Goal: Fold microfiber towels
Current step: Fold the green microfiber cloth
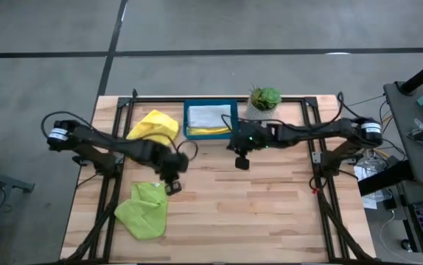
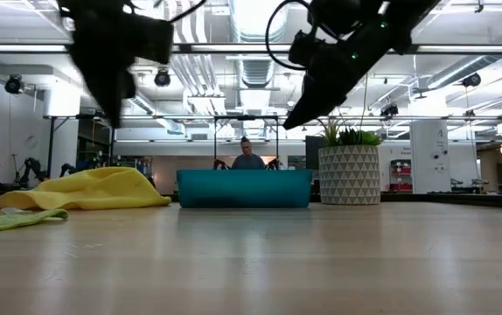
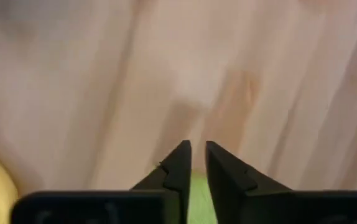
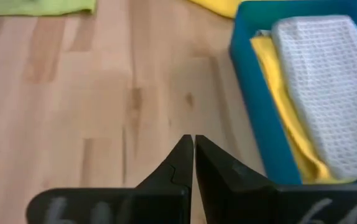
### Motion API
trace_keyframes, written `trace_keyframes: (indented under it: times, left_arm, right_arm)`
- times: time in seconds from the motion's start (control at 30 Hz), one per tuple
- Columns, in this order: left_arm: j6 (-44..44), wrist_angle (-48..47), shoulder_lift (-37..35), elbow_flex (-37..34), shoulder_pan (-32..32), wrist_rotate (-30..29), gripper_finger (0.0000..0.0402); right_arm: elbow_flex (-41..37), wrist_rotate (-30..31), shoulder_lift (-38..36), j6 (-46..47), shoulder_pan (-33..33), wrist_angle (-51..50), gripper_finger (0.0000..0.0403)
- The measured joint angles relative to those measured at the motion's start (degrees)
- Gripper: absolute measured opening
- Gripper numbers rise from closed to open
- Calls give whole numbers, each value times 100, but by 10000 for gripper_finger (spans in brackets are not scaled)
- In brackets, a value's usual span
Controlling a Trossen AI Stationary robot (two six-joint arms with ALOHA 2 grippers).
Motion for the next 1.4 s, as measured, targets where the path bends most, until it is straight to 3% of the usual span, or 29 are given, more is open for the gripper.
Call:
trace_keyframes:
  times: [0.23,0.37,0.5,0.77,0.93,1.13,1.23,1.4]
  left_arm:
    - [-1199,-265,118,-144,-1259,-6,134]
    - [-2067,-323,279,-287,-2069,11,172]
    - [-2631,-563,550,-289,-2584,-151,180]
    - [-2744,-572,1205,-361,-2718,-164,180]
    - [-2432,-476,1442,-353,-2711,-171,145]
    - [-1495,-73,1416,-361,-2711,-181,15]
    - [-851,-82,1278,-179,-2655,-494,5]
    - [-137,346,830,64,-2268,-1571,1]
  right_arm:
    - [-329,2,-17,385,371,508,8]
    - [-511,4,-7,490,575,714,8]
    - [-599,2,-7,531,732,723,8]
    - [-600,13,-5,615,821,757,8]
    - [-600,16,-5,654,819,756,8]
    - [-600,15,-5,667,819,741,8]
    - [-600,18,-40,670,875,465,8]
    - [-600,9,-242,854,1075,-141,8]
